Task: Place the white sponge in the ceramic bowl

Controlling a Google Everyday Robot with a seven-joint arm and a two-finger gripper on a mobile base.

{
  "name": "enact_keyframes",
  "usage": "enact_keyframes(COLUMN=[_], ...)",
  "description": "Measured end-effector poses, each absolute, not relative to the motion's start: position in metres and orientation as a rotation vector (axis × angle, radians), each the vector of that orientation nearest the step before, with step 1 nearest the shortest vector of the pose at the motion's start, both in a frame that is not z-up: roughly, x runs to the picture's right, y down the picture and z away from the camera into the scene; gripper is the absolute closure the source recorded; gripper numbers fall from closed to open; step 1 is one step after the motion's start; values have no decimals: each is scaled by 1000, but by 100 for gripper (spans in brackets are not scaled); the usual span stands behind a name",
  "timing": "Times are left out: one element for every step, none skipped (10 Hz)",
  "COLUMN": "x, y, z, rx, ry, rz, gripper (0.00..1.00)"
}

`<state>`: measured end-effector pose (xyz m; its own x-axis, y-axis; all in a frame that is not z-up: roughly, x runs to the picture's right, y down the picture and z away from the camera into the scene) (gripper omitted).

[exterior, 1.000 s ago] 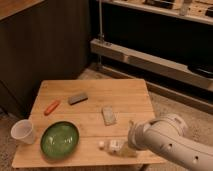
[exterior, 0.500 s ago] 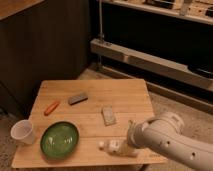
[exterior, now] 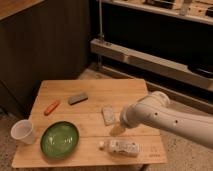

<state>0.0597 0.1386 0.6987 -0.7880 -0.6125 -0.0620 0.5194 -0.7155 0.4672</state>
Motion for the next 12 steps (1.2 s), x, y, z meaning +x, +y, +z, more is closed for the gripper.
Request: enact_keyframes(x=[58, 57, 60, 65, 71, 77, 81, 78, 72, 67, 54, 47], y=[131, 123, 116, 111, 109, 108, 110, 112, 114, 115, 119, 121], z=[708, 722, 740, 752, 762, 773, 782, 787, 789, 791, 795, 797], rx=[269, 252, 264, 304, 374, 472, 575, 634, 647, 641, 616, 604], ry=[-573, -568, -556, -550, -546, -538, -532, -533, -542, -552, -574, -585], rz=[-2429, -2415, -2377, -2350, -2312, -2269, -2234, -2226, -2235, -2250, -2277, -2292], gripper=[20, 20, 20, 20, 20, 20, 20, 20, 20, 20, 20, 20])
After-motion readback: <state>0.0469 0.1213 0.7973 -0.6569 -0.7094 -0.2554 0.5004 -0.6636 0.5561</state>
